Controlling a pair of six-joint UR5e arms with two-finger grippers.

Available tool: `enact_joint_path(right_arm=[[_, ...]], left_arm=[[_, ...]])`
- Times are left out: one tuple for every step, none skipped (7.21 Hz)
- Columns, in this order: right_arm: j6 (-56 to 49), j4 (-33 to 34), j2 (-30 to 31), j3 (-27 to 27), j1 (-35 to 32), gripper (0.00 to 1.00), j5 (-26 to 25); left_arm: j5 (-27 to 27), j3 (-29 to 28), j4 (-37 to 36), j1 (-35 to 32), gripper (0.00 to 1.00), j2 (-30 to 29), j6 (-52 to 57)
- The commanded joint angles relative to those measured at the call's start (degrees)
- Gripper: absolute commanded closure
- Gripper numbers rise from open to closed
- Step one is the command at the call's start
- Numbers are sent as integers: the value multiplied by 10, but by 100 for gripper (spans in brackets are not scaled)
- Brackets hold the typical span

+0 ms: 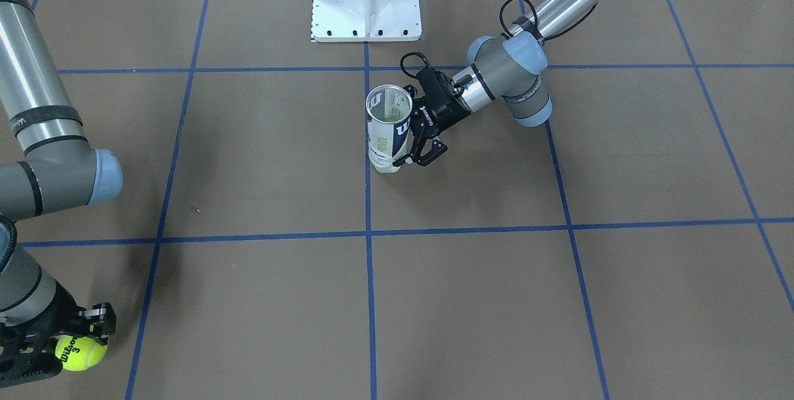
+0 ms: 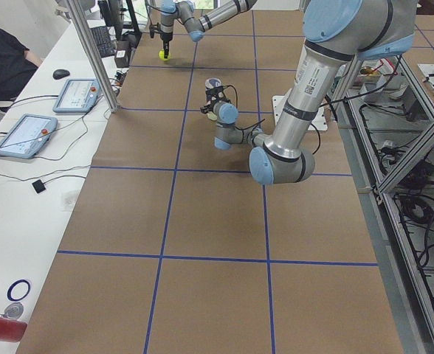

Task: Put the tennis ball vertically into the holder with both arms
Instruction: 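Lift the second ball with the right gripper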

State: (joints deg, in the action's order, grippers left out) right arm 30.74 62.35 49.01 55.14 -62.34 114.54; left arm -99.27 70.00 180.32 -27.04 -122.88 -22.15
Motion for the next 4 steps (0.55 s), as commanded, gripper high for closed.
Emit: enact_joint_path(right_arm=[[23,3,-13,55,-30,100,67],[62,25,-14,109,-27,100,93],[109,107,-15,197,-13,100,104],[126,203,-15,297,16,100,108]], left_arm=[[0,1,1,0,1,0,0],[0,1,0,0,1,0,0],[0,1,0,0,1,0,0],[0,1,0,0,1,0,0]])
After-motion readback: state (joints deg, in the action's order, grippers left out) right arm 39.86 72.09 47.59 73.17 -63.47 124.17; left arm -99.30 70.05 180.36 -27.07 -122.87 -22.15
